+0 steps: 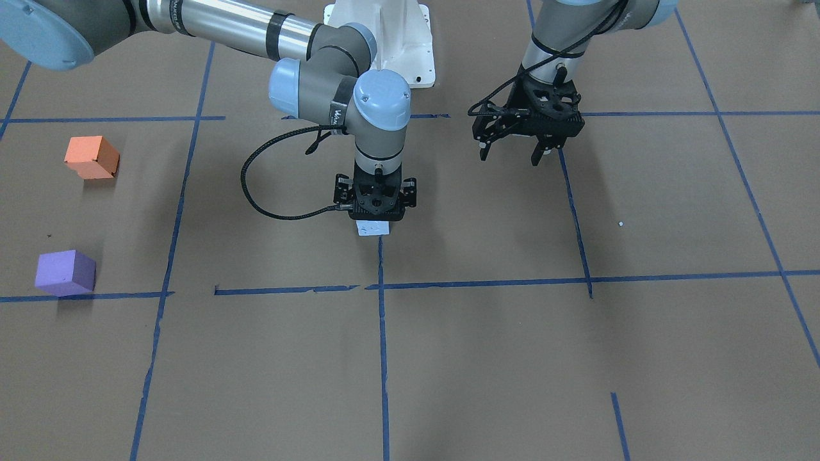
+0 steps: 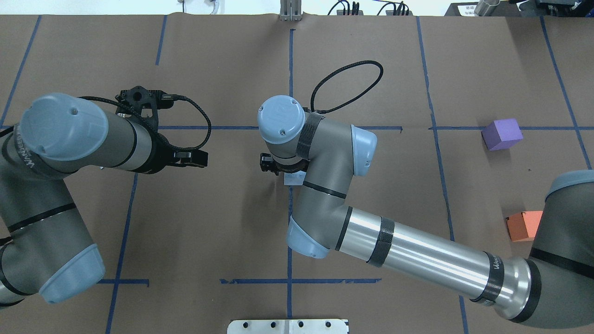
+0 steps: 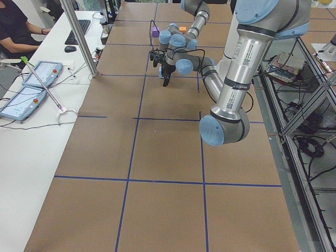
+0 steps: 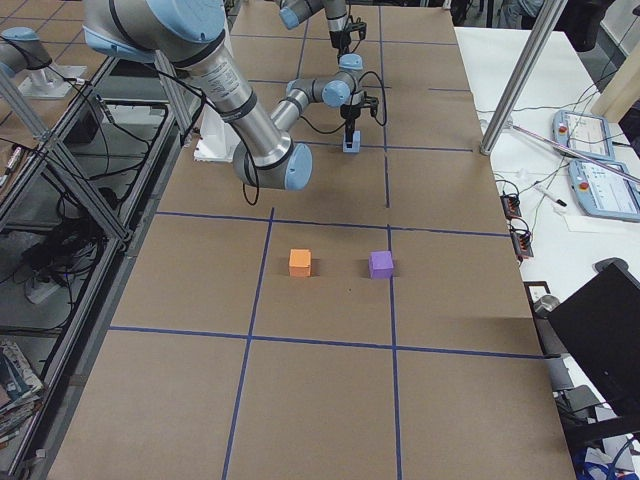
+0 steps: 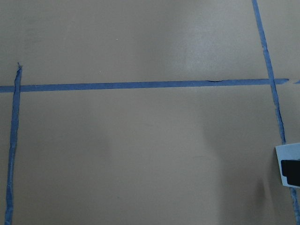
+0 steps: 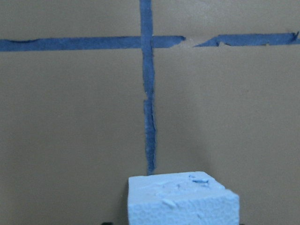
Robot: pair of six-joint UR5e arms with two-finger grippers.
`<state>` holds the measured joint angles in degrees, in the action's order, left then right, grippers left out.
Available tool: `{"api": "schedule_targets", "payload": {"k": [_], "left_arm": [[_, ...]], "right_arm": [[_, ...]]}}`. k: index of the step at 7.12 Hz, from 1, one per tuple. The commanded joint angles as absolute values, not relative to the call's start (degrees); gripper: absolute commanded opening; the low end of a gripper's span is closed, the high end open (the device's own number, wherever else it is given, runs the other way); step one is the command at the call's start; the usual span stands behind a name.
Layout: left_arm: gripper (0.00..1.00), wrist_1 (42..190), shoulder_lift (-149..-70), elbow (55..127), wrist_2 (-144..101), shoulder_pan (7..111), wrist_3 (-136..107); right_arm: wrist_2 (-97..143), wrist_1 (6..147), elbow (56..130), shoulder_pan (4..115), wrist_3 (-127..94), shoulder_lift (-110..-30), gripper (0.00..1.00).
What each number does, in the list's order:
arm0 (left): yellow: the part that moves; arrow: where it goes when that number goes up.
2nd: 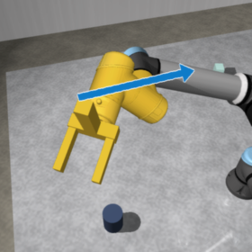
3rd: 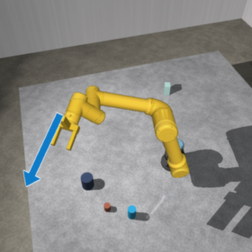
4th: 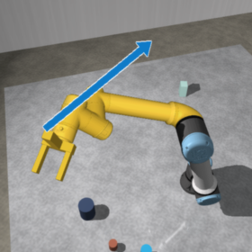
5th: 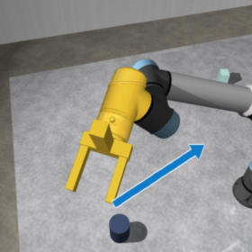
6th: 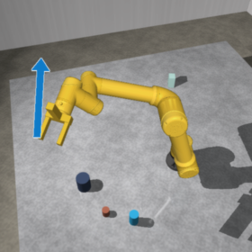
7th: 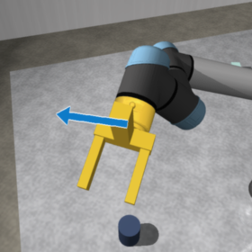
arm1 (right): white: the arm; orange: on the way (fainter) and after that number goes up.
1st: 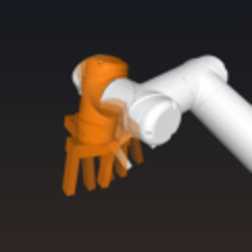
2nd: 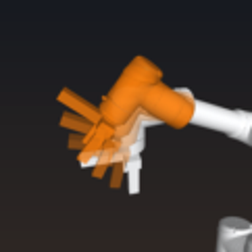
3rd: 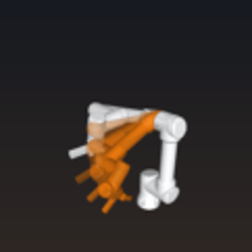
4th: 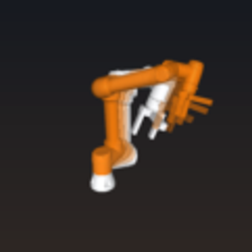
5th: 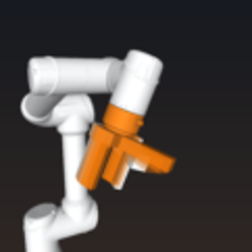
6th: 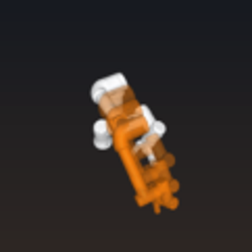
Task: Place blue block between orange and purple blocks
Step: 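Carry the cube toward the purple cube with right gripper while left arm withdraws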
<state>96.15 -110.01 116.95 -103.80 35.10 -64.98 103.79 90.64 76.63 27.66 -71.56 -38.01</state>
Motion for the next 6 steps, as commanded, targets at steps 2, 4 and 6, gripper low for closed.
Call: {"api": "schedule_targets", "payload": {"k": [2, 4, 6], "left_arm": [[1.00, 96.4, -105.6, 117.9, -104.2, 37.2, -59.4], [1.00, 96.9, -96.8, 120.8, -109.0, 43.9, -47.4], [1.00, 96.9, -90.5, 120.4, -118.5, 55.8, -31.6]], "right_arm": [[106.8, 90.9, 81.3, 31.5, -70.9, -40.6, 0.00], [113.5, 91.0, 102.3, 39.2, -64.3, -57.7, 0.00], [122.7, 90.6, 112.7, 49.2, -51.4, -72.3, 0.00]]}}
